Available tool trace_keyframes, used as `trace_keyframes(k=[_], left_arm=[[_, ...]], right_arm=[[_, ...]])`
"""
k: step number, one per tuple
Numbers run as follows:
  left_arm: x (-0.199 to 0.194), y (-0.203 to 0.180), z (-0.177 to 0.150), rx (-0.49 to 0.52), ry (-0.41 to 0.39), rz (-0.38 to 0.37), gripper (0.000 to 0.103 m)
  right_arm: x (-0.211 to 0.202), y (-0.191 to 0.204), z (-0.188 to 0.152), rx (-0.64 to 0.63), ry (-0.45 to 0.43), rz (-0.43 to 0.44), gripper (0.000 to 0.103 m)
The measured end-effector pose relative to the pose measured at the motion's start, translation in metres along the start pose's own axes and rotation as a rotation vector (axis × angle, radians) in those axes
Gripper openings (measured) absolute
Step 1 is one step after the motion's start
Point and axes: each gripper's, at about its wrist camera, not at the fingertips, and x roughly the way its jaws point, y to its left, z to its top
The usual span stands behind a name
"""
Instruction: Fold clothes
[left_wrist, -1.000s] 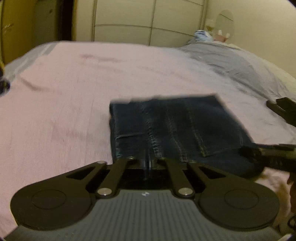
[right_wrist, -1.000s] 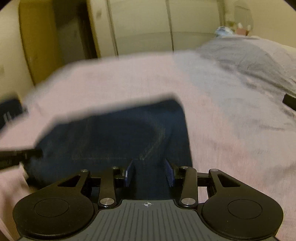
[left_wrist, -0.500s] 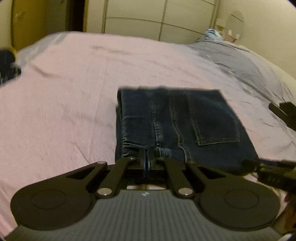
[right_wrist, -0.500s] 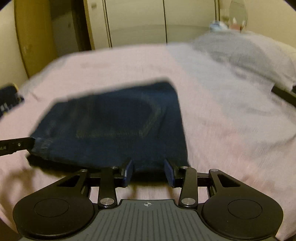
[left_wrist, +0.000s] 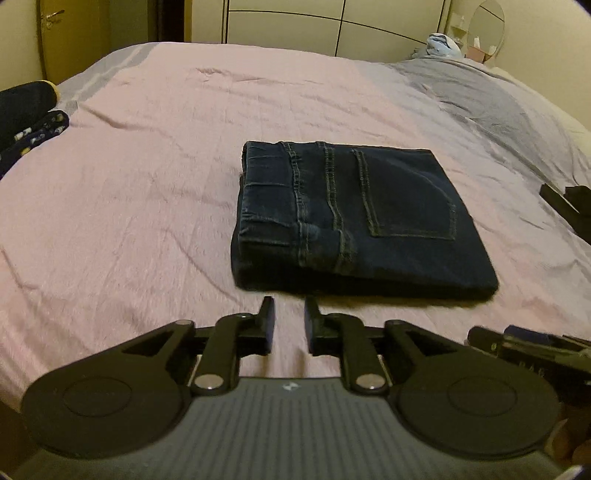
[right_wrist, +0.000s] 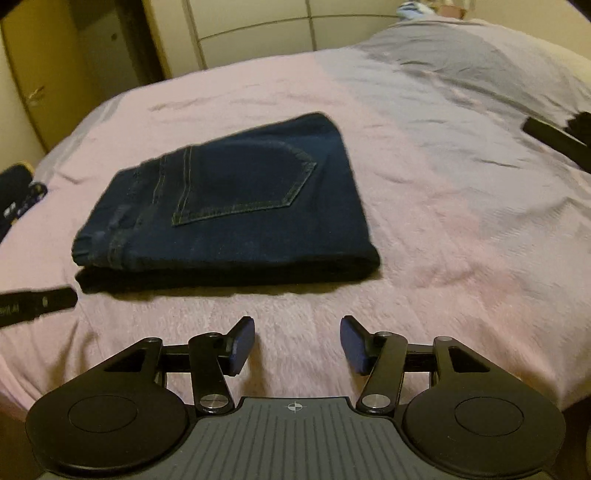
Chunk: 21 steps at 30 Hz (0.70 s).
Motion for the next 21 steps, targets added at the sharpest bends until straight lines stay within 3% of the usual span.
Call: trace_keyframes(k=[1,8,21], left_arm=[[-0.005,-0.001,-0.001,0.005,-0.007,0.01,0.026],[-0.041,-0.009,-0.007,0.032,-0.049,0.031,0.032],[-0.087,-0.04,-0.029,0.113,-0.085,0.076,0.034]], right_arm=[[-0.007,0.0,0.0,0.003,-0.011,0.001,0.055],[-0.041,0.004,-0.003,-0.009,-0.06,-0.034,0.058],[-0.073,0.005,-0.02,0.008,-0.089,0.04,0.059]])
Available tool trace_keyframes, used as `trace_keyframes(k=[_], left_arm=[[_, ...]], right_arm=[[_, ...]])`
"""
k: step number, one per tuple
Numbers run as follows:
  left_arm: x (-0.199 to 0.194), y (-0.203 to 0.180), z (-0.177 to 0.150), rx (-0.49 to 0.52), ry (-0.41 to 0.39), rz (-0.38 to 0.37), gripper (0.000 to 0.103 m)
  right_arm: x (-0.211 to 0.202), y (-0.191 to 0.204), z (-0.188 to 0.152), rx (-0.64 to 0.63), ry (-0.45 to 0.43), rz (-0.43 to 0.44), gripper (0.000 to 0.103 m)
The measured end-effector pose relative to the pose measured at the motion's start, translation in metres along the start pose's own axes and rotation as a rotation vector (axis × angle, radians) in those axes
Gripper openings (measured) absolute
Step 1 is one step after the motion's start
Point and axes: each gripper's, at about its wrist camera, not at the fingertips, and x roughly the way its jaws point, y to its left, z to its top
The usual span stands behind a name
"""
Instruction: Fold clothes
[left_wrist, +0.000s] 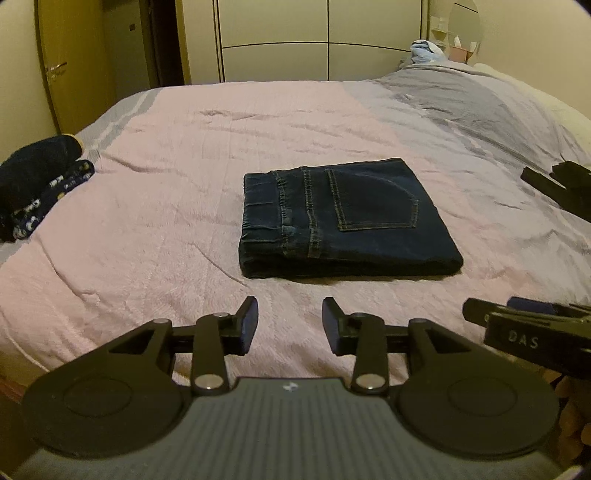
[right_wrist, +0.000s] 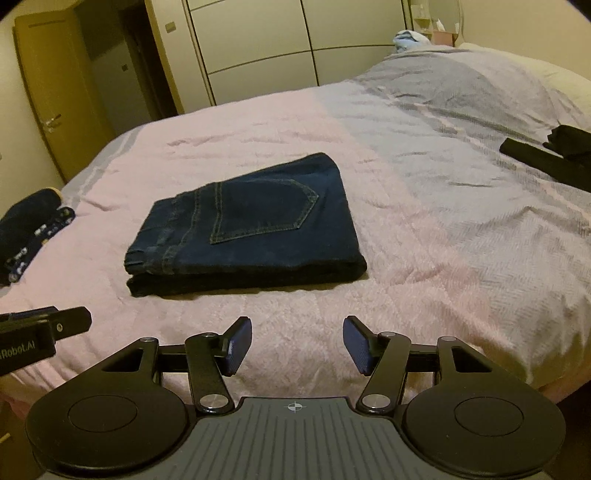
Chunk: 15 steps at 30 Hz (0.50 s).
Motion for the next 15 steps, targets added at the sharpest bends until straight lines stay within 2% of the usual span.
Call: trace_keyframes(k=[9,15], left_arm=[[-0.013,-0.006,-0.004,0.016,-0.01,0.024,0.034],[-0.008,0.002,-0.005,0.017,-0.003,-0.005,0.034]], right_arm=[[-0.004,0.007,0.0,-0.017,-0.008,0.044,0.059],[0.001,0.011,0.0,-0.013,0.001,0.04,0.059]])
